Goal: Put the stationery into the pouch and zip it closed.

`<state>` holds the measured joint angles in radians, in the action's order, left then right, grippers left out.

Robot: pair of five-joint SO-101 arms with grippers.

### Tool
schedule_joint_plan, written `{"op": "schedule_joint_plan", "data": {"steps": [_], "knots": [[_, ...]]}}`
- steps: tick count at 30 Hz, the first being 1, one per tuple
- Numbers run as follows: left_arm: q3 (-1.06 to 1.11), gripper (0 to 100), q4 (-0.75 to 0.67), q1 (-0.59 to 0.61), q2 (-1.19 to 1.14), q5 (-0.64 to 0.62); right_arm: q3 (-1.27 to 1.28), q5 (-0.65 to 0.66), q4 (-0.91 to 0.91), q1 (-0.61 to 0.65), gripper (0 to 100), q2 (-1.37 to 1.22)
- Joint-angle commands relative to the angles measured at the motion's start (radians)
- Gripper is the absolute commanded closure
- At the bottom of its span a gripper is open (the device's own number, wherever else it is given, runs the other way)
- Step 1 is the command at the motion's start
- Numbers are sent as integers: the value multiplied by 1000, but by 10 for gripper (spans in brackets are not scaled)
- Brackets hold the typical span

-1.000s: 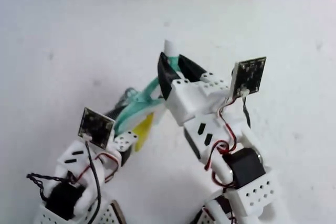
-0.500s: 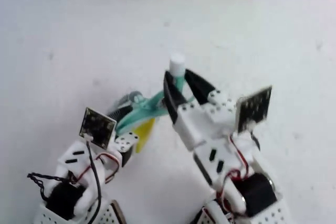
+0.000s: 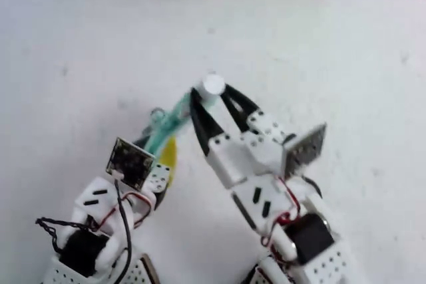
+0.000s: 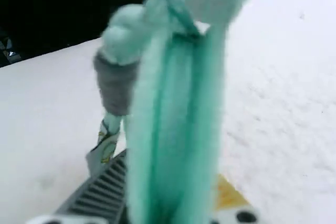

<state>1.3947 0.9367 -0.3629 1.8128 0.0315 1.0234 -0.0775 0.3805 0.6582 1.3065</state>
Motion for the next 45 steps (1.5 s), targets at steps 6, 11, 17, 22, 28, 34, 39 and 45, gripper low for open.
{"op": "schedule_joint_plan", "data": {"steps": [6,11,17,22,28,34,39,45], "knots": [[-46,978,-74,-27,16,20,-196,-140,15,22,983,-390],[-46,978,-68,-27,16,20,-299,-160,168,76,983,-421],[-44,978,-66,-27,16,20,-405,-149,300,84,979,-423],[-44,978,-64,-27,16,20,-408,-66,303,102,773,-412],[-20,978,-71,-27,16,20,-534,6,407,102,755,-412],[-20,977,-68,-27,16,20,-767,100,608,101,805,-421],[-20,976,-66,-27,16,20,-839,120,642,101,807,-423],[-18,976,-64,-27,16,20,-842,118,648,111,848,-492]]}}
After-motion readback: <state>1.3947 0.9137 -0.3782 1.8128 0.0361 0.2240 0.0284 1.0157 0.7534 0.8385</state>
